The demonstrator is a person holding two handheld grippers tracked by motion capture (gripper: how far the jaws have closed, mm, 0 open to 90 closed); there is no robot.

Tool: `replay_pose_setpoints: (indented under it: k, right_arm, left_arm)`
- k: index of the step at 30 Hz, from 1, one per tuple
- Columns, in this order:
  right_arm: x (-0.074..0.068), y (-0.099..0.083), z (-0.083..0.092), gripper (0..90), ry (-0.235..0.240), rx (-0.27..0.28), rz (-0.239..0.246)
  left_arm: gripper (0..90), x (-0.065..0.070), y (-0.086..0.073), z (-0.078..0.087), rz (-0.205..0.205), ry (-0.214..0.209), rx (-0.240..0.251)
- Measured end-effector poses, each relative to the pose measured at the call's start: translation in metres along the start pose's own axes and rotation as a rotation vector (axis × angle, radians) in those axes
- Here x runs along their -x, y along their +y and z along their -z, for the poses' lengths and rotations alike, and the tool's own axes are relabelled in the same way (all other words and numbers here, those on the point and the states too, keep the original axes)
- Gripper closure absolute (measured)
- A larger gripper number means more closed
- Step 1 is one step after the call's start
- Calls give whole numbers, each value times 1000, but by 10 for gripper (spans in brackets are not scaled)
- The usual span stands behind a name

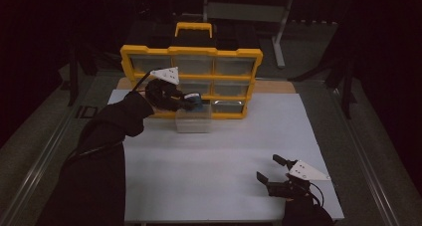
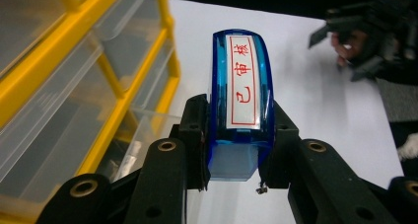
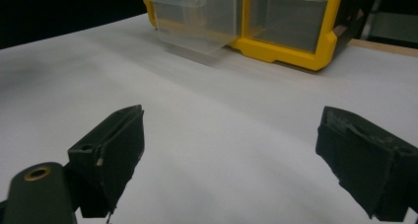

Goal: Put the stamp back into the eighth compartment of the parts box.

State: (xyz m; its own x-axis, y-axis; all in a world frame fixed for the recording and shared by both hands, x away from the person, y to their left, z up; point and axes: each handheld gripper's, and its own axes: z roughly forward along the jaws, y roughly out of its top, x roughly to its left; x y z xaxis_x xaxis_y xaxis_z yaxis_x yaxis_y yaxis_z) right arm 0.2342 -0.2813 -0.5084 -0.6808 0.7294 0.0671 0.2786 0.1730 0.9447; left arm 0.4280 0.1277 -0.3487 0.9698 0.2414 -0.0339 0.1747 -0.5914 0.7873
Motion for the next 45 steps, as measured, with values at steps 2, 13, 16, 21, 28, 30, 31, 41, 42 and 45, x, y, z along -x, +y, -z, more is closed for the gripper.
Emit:
replay_pose_setpoints:
  k: [2, 13, 16, 21, 28, 30, 31, 41, 42, 45]
  right_arm:
    - [0, 0, 0, 112, 0, 0, 0]
    - [0, 0, 1, 112, -1, -1, -6]
    - [0, -1, 1, 112, -1, -2, -5]
    - [0, -1, 0, 112, 0, -3, -5]
    - [0, -1, 0, 112, 2, -5, -7]
    - [0, -1, 0, 112, 2, -5, -4]
    - [0, -1, 0, 112, 2, -6, -5]
    - [0, -1, 0, 112, 3, -9, -8]
    - [0, -2, 0, 112, 4, -8, -8]
    - [0, -2, -1, 112, 6, -9, -8]
  left_arm:
    - [697, -5, -3, -3, 19, 6, 1]
    - [696, -19, -15, -17, 69, 23, -5]
    - [696, -21, -18, -21, 80, 26, -11]
    - [696, -24, -23, -27, 95, 25, -19]
    - [696, -29, -30, -34, 109, 35, -36]
    - [696, -30, -32, -35, 114, 38, -38]
    - [696, -30, -33, -36, 115, 39, -40]
    - [695, -35, -43, -50, 144, 63, -80]
    - [695, -35, -44, -51, 146, 60, -83]
    - [695, -35, -46, -55, 151, 49, -90]
